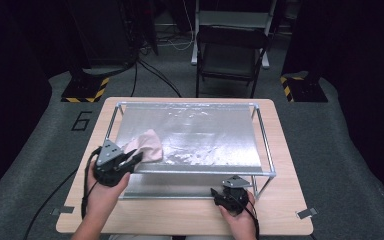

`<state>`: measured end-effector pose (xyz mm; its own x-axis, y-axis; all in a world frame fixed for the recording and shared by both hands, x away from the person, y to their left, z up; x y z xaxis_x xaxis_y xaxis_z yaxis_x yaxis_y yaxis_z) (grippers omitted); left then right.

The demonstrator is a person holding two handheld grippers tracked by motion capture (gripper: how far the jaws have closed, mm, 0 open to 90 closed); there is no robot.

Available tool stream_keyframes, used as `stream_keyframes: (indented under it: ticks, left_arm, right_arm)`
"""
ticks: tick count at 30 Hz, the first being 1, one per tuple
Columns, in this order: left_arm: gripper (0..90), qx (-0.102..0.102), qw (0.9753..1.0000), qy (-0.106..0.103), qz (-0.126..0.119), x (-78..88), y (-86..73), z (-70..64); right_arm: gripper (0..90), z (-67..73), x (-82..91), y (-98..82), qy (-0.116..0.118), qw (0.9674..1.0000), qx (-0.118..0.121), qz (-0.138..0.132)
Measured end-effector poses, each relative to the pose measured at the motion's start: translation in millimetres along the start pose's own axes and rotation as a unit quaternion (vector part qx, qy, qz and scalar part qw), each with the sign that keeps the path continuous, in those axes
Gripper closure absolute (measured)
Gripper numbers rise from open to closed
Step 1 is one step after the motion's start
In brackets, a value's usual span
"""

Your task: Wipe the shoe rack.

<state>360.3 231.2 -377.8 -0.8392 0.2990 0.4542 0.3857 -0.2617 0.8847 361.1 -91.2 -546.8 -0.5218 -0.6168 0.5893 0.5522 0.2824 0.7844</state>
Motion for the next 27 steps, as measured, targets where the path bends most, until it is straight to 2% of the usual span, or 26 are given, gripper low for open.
stream_keyframes:
  ticks: [1, 2, 3, 5, 6, 7, 9, 10, 11, 12, 13, 17, 18, 19, 20, 22, 24, 27]
  left_arm:
    - [77.2, -0.005, 1.0000, -0.008, 0.001, -2.6, 1.9, -5.3]
    - [77.2, -0.018, 0.9994, -0.028, 0.000, -9.3, 7.1, -22.3]
    - [77.2, -0.018, 0.9994, -0.028, 0.000, -9.3, 7.1, -22.3]
    - [77.2, -0.034, 0.9981, -0.052, -0.006, -16.7, 14.2, -47.9]
    - [77.2, -0.034, 0.9981, -0.052, -0.006, -16.7, 14.2, -47.9]
    - [77.2, -0.046, 0.9974, -0.055, -0.005, -18.1, 16.6, -56.6]
    - [77.2, -0.049, 0.9973, -0.055, -0.006, -17.9, 17.2, -55.6]
    - [77.2, -0.046, 0.9973, -0.058, 0.000, -16.0, 16.1, -48.7]
    - [77.3, -0.046, 0.9973, -0.058, 0.000, -16.0, 16.1, -48.7]
    - [77.3, -0.040, 0.9978, -0.053, 0.001, -14.2, 14.5, -44.4]
    - [77.2, -0.047, 0.9978, -0.048, 0.004, -11.5, 13.0, -37.4]
    - [77.2, -0.039, 0.9991, -0.014, 0.007, 0.9, 4.0, -10.0]
    - [77.3, -0.028, 0.9996, 0.001, 0.008, 7.5, 0.2, 2.1]
    - [77.3, -0.028, 0.9996, 0.001, 0.008, 7.5, 0.2, 2.1]
    - [77.2, -0.021, 0.9996, 0.013, 0.011, 13.6, -2.7, 11.9]
    - [77.3, -0.020, 0.9995, 0.021, 0.012, 15.7, -4.3, 15.7]
    - [77.4, -0.004, 0.9998, 0.020, 0.004, 15.9, -7.1, 18.4]
    - [77.4, -0.009, 0.9997, 0.019, 0.007, 12.9, -4.6, 12.2]
  right_arm:
    - [44.6, 0.0, 0.0, 0.0, 0.000, 1.0000, 0.000, 0.000]
    - [44.6, -0.1, 0.0, 0.0, 0.000, 1.0000, 0.000, 0.000]
    - [44.6, -0.1, 0.0, 0.0, 0.000, 1.0000, 0.000, 0.000]
    - [44.6, -0.2, 0.1, 0.1, 0.000, 1.0000, 0.000, -0.001]
    - [44.6, -0.2, 0.1, 0.1, 0.000, 1.0000, 0.000, -0.001]
    - [44.6, -0.2, 0.1, 0.0, 0.000, 1.0000, 0.000, -0.001]
    - [44.6, -0.2, 0.1, 0.1, 0.000, 1.0000, 0.000, -0.002]
    - [44.6, -0.2, 0.1, 0.0, 0.001, 1.0000, 0.000, -0.002]
    - [44.6, -0.3, 0.2, 0.0, 0.000, 1.0000, 0.000, -0.001]
    - [44.6, -0.3, 0.2, 0.0, 0.000, 1.0000, 0.000, -0.001]
    - [44.5, -0.3, 0.2, 0.0, 0.000, 1.0000, 0.000, -0.001]
    - [44.6, -0.3, 0.2, 0.0, 0.000, 1.0000, 0.000, -0.001]
    - [44.6, -0.2, 0.2, 0.0, 0.000, 1.0000, 0.000, -0.001]
    - [44.6, -0.2, 0.2, 0.0, 0.000, 1.0000, 0.000, -0.001]
    - [44.6, -0.2, 0.1, 0.0, 0.000, 1.0000, 0.000, -0.001]
    - [44.6, -0.2, 0.2, 0.0, 0.000, 1.0000, 0.001, 0.000]
    - [44.6, 0.0, 0.1, -0.1, 0.000, 1.0000, 0.000, 0.000]
    - [44.6, 0.0, 0.0, 0.0, 0.000, 1.0000, 0.000, -0.001]
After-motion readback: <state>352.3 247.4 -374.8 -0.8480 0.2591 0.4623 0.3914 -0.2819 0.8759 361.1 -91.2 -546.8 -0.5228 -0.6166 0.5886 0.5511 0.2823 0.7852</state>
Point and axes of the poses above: each handheld gripper's, and its own axes: x roughly backward along the jaws, y roughly out of its top, z roughly to its left, the point moved 3 cm from there along -x, roughly forward along the jaws, and after that the axes turned 12 degrees about y, right-handed, at the moved point
